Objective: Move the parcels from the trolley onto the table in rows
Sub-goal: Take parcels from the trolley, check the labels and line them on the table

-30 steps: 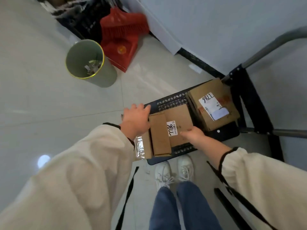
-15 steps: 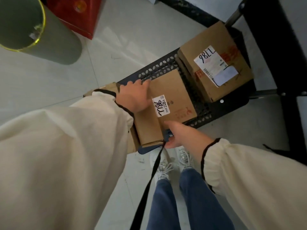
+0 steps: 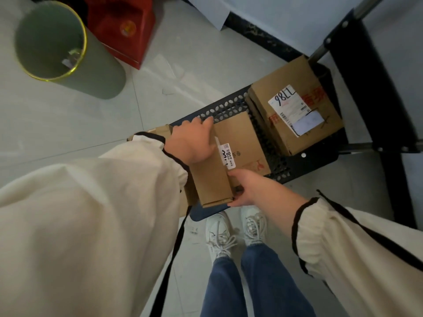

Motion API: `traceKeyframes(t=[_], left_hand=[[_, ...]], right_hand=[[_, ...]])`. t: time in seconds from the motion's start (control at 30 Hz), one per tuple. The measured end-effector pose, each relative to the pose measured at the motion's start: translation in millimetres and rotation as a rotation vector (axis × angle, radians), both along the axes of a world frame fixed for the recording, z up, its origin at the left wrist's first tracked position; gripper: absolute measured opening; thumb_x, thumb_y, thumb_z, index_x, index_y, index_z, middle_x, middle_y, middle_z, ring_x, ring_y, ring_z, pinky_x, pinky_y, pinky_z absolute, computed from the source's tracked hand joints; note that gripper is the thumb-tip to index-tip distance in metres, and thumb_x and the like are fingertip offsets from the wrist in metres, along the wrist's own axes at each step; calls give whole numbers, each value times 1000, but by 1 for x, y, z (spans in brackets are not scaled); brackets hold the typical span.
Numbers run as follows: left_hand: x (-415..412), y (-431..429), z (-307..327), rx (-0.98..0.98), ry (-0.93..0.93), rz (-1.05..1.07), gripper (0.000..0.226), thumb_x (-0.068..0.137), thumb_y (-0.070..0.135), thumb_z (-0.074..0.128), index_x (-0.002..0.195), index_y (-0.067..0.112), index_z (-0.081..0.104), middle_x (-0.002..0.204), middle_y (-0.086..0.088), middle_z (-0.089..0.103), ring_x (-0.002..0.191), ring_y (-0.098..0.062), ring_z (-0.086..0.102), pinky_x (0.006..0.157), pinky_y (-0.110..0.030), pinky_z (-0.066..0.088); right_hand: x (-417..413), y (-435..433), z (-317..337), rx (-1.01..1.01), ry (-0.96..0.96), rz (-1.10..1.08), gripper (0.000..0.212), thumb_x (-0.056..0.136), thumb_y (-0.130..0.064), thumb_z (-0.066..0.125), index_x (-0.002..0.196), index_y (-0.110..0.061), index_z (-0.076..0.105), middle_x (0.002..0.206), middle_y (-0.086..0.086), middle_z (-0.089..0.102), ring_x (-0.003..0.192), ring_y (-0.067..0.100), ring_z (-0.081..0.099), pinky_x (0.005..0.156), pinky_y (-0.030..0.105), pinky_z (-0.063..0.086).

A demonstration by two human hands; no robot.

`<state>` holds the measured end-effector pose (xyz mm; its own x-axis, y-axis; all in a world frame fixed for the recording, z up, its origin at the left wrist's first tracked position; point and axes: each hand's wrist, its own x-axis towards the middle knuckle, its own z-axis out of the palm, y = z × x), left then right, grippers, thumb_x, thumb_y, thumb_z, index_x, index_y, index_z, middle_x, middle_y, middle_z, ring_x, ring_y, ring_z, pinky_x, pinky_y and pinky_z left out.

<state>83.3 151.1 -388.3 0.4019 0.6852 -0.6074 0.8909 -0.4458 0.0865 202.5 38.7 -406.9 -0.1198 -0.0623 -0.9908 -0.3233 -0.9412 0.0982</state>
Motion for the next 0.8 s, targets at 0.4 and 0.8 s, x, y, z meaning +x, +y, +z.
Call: traceKeyframes(t=[0.4,0.8], left_hand=[[-12,64,264,215,-264,96,78,88,41,54,150,21,11,139,-14,42,122,-35,46,96,-42,41],[-45,0,657,609,-1357,635,54,76,38,61,122,58,42,126,16,51,114,-4,54,95,-33,48]], right_hand=[[40,89,245,344,-194,-10,15,86,-20,62,90,-10,52,94,13,60,86,28,61,78,41,54],[65,59,655,1596,-788,-11,55,86,-24,62,135,-28,37,129,-16,46,106,0,53,78,15,42]])
